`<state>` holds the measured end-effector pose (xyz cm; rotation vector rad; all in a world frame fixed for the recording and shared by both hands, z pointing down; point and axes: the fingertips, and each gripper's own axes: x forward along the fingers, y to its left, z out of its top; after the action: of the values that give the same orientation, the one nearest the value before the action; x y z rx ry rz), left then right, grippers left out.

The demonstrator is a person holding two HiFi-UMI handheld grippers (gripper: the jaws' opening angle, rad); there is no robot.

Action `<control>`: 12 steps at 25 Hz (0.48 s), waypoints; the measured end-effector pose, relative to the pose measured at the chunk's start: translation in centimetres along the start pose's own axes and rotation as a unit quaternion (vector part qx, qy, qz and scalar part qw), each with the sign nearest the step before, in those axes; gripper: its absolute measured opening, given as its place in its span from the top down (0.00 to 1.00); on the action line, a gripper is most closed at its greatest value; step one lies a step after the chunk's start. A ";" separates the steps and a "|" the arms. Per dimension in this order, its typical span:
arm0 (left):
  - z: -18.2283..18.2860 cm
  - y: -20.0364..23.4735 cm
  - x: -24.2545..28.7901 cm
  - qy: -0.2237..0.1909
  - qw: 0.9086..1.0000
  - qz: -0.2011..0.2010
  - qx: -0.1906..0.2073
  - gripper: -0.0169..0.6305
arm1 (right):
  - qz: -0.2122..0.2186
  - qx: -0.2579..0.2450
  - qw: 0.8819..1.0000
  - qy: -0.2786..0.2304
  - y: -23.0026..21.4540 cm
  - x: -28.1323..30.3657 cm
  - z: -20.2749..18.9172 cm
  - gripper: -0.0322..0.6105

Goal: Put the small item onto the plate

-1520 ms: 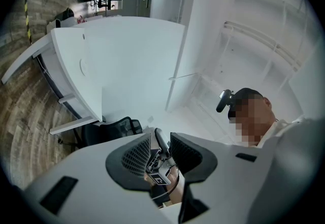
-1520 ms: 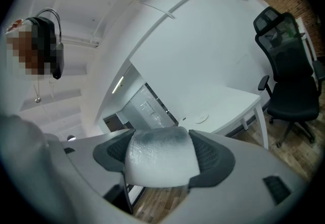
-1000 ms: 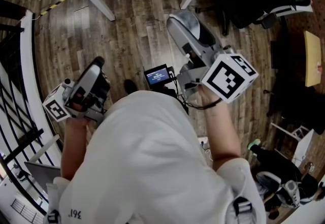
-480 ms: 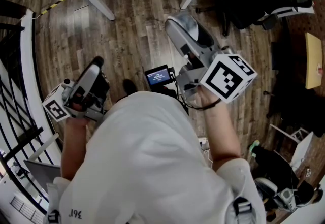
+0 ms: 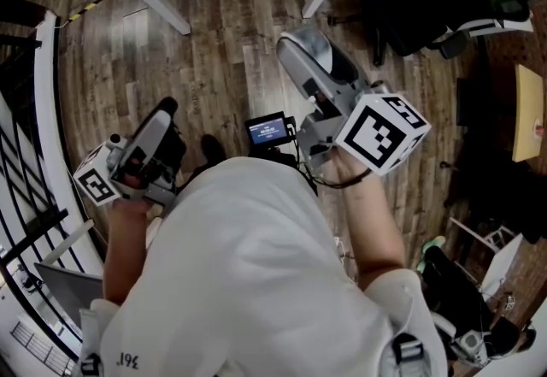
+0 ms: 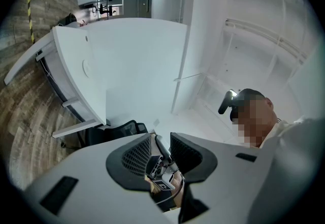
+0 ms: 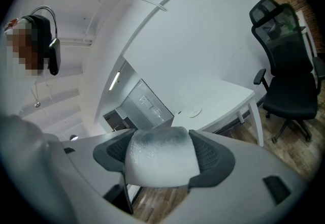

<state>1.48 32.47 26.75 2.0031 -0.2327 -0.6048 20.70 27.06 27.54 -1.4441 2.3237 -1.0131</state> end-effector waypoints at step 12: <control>-1.7 0.7 4.6 -0.008 1.000 0.007 0.006 0.81 | 0.020 0.006 1.000 0.023 -3.9 0.0 1.6 0.45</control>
<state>6.37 31.60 26.52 2.0072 -0.2601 -0.6132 24.27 25.28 28.89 -1.3795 2.3631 -1.0580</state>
